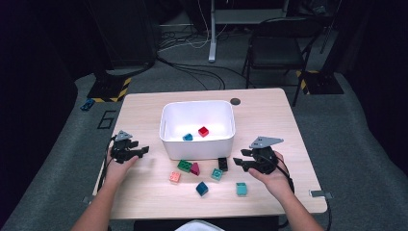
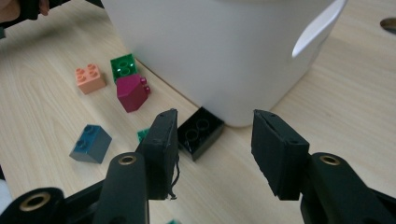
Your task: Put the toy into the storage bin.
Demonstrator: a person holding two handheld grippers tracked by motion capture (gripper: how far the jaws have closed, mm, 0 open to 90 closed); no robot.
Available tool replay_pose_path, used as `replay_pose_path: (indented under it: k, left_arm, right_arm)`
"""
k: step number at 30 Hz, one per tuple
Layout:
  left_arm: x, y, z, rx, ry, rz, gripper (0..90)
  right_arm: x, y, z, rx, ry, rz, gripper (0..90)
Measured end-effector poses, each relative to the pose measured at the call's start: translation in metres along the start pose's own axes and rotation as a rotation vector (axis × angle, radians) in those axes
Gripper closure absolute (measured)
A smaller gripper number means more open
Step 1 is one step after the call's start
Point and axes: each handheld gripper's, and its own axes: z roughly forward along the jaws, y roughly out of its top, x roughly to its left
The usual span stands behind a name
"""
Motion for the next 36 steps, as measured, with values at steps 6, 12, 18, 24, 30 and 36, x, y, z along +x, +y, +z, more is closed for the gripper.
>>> replay_pose_path:
  k: [6, 12, 18, 24, 30, 36]
  left_arm:
    - [-0.001, 0.000, 0.000, 0.004, 0.001, -0.003, 38.1]
    - [-0.001, 0.000, 0.000, 0.004, 0.002, -0.002, 38.1]
    - [0.000, 0.000, 0.000, 0.002, 0.003, 0.000, 38.1]
    - [-0.001, 0.000, 0.000, 0.003, 0.004, -0.002, 38.1]
    - [-0.001, 0.000, -0.001, 0.003, 0.004, 0.000, 38.1]
    - [-0.001, 0.000, -0.001, -0.001, 0.006, 0.001, 38.1]
  right_arm:
    - [0.000, -0.017, -0.001, 0.010, 0.002, 0.013, 50.7]
    - [0.001, -0.025, 0.000, 0.010, 0.008, 0.022, 50.6]
    - [0.004, -0.032, 0.004, 0.025, 0.027, 0.003, 49.9]
    - [0.008, -0.043, 0.010, 0.047, 0.056, -0.006, 47.8]
    - [0.013, -0.053, 0.016, 0.076, 0.073, -0.015, 44.5]
    - [0.017, -0.061, 0.025, 0.122, 0.063, -0.020, 42.4]
